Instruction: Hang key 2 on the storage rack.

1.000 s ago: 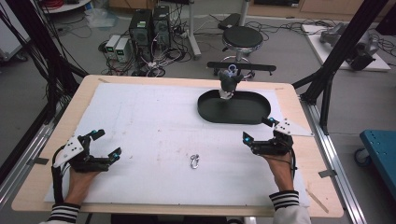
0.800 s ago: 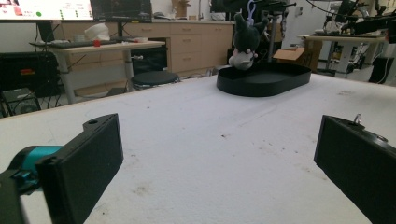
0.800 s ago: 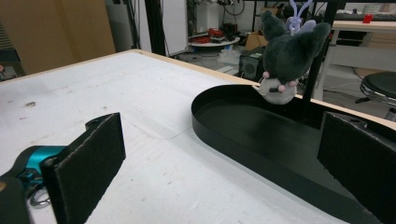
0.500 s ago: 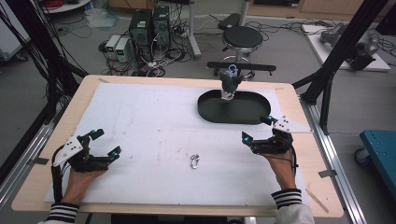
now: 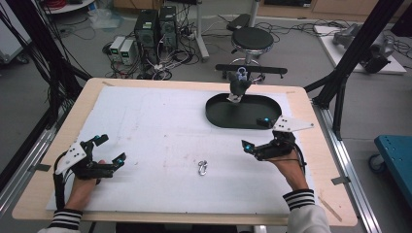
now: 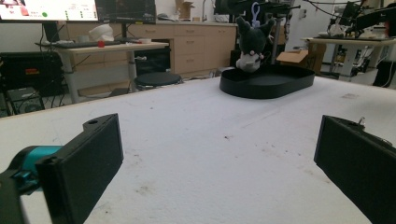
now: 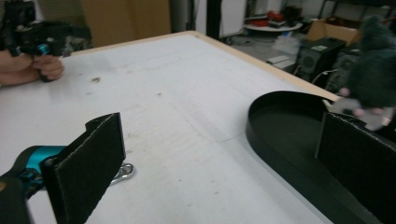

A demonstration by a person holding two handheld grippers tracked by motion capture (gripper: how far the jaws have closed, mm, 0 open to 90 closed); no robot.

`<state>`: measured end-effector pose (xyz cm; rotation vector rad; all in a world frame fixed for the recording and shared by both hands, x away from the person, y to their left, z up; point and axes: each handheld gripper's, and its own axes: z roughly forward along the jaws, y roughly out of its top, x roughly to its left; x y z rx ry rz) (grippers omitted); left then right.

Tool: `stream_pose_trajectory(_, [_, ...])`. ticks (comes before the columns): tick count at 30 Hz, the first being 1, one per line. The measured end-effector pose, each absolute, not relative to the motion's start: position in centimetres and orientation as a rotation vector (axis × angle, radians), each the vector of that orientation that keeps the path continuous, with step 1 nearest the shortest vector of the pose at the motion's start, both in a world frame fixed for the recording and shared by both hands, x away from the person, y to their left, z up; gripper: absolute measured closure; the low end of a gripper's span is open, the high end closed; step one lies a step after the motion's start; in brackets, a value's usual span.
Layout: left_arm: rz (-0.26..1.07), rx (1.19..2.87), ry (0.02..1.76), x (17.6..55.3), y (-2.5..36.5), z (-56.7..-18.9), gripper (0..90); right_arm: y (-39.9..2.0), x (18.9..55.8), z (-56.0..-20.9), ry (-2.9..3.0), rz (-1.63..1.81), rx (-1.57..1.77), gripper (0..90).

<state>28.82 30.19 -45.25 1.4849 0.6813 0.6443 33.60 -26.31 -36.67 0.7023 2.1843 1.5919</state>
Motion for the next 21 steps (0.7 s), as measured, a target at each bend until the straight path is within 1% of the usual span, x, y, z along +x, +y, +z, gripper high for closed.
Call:
stream_pose_trajectory(7, [0.650,1.488,0.676,28.8,30.1,-45.2,1.7,-24.3,34.4,-35.9,2.319,1.574,0.615,0.7])
stream_pose_trajectory(21, [0.644,1.483,0.680,28.8,30.2,-45.3,1.7,-20.2,35.5,-35.6,2.508,1.497,0.449,0.7])
